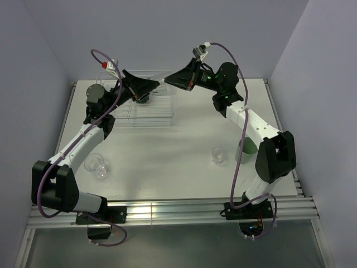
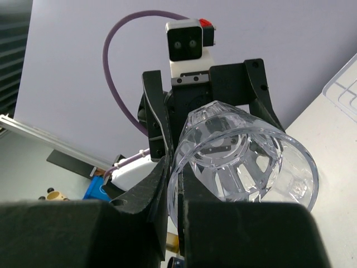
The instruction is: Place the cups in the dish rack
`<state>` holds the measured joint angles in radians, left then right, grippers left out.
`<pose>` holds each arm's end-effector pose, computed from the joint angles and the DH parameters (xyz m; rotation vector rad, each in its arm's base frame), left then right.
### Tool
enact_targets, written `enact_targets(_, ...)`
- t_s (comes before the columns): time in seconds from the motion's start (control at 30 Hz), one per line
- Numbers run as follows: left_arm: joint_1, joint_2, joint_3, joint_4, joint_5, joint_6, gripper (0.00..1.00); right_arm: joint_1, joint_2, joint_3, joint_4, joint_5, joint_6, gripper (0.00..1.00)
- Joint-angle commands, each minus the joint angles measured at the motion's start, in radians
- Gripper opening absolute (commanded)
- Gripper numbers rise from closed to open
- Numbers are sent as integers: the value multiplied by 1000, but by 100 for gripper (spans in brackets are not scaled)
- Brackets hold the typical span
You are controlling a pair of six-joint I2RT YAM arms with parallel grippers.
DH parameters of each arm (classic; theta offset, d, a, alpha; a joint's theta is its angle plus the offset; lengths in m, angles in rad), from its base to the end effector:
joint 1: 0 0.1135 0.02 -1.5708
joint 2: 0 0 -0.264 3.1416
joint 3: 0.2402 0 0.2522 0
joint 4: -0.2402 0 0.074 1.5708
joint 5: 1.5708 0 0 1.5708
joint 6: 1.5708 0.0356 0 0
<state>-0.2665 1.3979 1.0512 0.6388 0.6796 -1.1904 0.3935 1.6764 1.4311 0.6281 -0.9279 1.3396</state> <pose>0.3055 -0.1066 0.3760 -0.0281 1.5524 -1.6254 0.3479 0.1753 0.4104 -0.2724 1.6402 1.9404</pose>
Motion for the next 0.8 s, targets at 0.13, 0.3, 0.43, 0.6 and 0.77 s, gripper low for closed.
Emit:
enact_targets(0.13, -5, -54, 0, -5, 31, 26, 98, -16, -9, 3, 101, 17, 12, 0)
enact_targets(0.3, -8, -40, 7, -5, 28, 22, 90, -15, -3, 5, 102, 11, 12, 0)
enact_targets(0.43, -19, -20, 23, -4, 29, 20, 58, -16, -3, -9, 101, 12, 4, 0)
enact_targets(0.6, -28, 9, 59, -24, 34, 23, 0, -15, 6, -9, 82, 15, -17, 0)
enact_targets(0.77, -28, 19, 122, -76, 6, 51, 0, -19, -9, -29, 33, 29, -59, 24)
